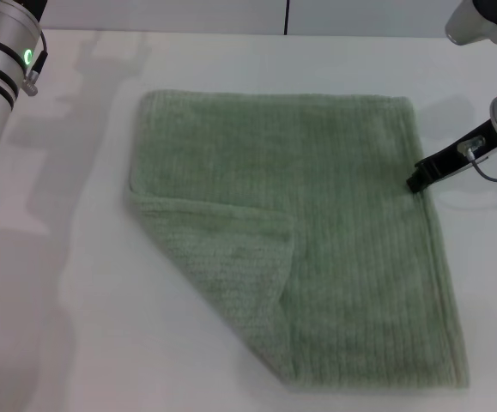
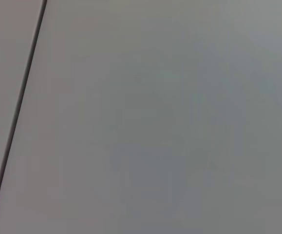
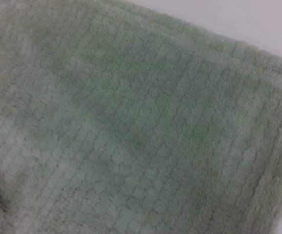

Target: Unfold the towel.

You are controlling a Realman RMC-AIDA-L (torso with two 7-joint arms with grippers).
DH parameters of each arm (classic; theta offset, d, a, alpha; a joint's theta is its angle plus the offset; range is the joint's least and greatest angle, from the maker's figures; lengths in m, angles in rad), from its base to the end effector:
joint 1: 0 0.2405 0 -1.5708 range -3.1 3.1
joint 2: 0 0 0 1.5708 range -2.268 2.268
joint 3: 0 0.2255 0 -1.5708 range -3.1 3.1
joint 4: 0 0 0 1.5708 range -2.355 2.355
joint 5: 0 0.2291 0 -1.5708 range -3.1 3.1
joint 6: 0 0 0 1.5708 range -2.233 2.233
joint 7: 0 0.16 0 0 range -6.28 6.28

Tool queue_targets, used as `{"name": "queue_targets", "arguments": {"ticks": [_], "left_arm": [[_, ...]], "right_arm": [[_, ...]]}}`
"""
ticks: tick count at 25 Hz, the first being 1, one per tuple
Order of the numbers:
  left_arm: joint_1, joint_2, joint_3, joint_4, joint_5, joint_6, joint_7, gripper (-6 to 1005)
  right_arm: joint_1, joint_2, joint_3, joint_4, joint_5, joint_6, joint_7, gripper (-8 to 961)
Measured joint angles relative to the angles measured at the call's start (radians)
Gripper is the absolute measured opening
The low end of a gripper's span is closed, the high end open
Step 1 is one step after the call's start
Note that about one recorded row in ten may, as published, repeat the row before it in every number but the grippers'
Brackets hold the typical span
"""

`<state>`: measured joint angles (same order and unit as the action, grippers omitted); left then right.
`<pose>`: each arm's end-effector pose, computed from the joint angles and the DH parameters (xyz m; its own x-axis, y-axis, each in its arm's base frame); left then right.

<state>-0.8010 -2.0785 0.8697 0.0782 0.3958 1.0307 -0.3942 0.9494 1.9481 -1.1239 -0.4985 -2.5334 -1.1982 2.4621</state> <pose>-0.2320 0.4537 0.0343 0.5570 -0.1598 0.8150 0.7956 -0.1791 -0.5788 0.2247 0.4234 -0.0164 0.5561 -0.8274 0.0791 -0.7289 -0.5312 -0.4320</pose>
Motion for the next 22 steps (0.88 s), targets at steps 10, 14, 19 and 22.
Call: {"name": "queue_targets", "arguments": {"ticks": [10,14,19,22], "left_arm": [[-0.003,0.000,0.000,0.000,0.004,0.000,0.000,798],[-0.003,0.000,0.000,0.000,0.007,0.000,0.000,798],[-0.003,0.000,0.000,0.000,0.008,0.000,0.000,799],[-0.003,0.000,0.000,0.000,0.008,0.000,0.000,799]], "right_arm": [[0.000,0.001,-0.003,0.005,0.000,0.003,-0.004,-1],[0.000,0.005,0.001,0.005,0.000,0.004,-0.015,-1],[0.004,0.007,-0.003,0.014,0.000,0.015,-0.016,-1],[0.013,0.007,-0.002,0.037,0.001,0.026,-0.022,-1]]}}
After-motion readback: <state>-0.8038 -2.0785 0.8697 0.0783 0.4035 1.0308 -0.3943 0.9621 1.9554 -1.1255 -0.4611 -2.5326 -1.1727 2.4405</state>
